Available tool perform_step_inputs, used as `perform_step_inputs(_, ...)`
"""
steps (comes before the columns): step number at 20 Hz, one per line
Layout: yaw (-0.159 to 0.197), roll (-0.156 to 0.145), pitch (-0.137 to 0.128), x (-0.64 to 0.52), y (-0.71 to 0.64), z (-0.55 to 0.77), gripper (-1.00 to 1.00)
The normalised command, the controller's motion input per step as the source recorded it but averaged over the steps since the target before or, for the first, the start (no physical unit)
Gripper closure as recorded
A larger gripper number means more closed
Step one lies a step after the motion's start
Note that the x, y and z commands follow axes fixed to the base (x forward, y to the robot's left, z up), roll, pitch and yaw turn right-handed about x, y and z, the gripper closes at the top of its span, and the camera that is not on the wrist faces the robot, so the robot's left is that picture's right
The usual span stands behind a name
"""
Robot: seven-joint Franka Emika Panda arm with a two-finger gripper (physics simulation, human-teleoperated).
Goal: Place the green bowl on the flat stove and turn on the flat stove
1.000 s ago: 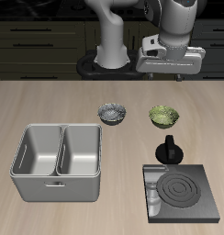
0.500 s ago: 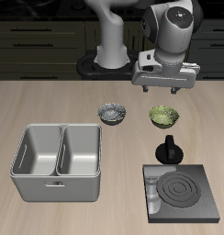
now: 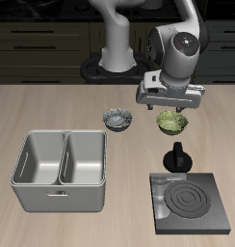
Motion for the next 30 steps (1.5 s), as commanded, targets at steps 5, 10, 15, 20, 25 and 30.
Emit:
perform_step_inputs(5, -0.004, 0.014, 0.023, -0.17, 0.05, -0.32, -1.00)
perform_step_inputs(10, -0.015, -0.031, 0.023, -0.22, -0.07, -0.26, -1.00)
perform_step_inputs(15, -0.012, 0.003, -0.014, -0.11, -0.10, -0.17, -1.00)
perform_step_inputs(20, 0.010, -0.017, -0.005, -0.01, -0.08, -0.16, -1.00)
perform_step_inputs(25, -0.012, 0.031, 0.019, -0.05, 0.06, -0.24, -1.00)
perform_step_inputs(30, -0.027, 0.023, 0.039, -0.01, 0.05, -0.26, -1.00)
